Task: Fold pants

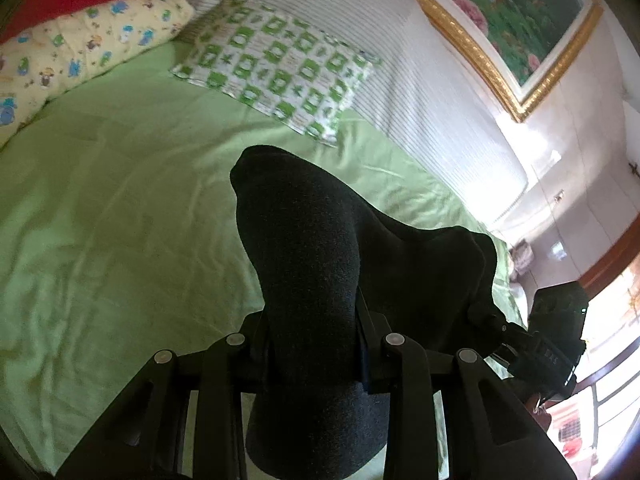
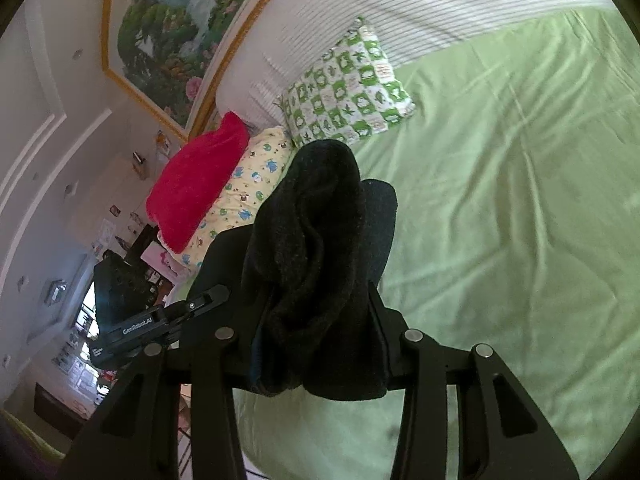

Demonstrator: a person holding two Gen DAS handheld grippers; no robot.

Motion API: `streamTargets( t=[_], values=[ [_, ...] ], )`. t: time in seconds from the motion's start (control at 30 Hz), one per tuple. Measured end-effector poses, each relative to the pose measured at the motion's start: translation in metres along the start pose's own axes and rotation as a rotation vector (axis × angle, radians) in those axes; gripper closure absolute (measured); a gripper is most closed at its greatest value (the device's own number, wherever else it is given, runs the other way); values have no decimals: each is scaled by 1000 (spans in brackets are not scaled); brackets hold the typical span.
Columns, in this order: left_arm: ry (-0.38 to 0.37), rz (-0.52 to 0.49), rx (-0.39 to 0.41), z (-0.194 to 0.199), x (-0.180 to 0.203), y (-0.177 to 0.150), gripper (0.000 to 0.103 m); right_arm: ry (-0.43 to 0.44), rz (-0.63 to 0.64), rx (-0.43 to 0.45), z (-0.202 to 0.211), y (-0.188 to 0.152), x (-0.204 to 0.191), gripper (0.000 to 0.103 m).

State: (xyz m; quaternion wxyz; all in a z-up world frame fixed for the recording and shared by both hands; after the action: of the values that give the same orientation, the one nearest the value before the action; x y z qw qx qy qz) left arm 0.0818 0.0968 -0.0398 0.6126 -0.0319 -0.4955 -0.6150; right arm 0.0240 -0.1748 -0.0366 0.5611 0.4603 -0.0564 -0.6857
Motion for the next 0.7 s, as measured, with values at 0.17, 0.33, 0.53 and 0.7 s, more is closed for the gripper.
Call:
streamTargets(
  t=[0.17,0.33,0.53,0.7],
  values=[
    [44,16,-2,-11,-19,18,72,-18,28,-20,-35,15,-8,59],
    [95,24,-5,-24,-36,33,72,-37,57,-40,-70,32,-11,59],
    [127,41,-19,-41,-58,46,72,-48,90,-61,-101,42,-11,59],
    [151,40,-22,-51,-70,54,72,-51,95,-80,-121,46,-7,59]
  ],
)
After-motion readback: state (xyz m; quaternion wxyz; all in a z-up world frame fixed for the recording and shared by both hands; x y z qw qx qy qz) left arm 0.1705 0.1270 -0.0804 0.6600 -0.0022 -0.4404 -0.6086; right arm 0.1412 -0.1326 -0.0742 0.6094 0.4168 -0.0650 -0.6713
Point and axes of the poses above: each gripper's, at about its wrist camera, not at the fingertips, and z roughly against the way its jaws point, x to its right, y to its top, the point moved 1 cm from there along -z, roughly the way its jaws point, and after that the axes turned 11 degrees about -y, right-handed, at the moved point
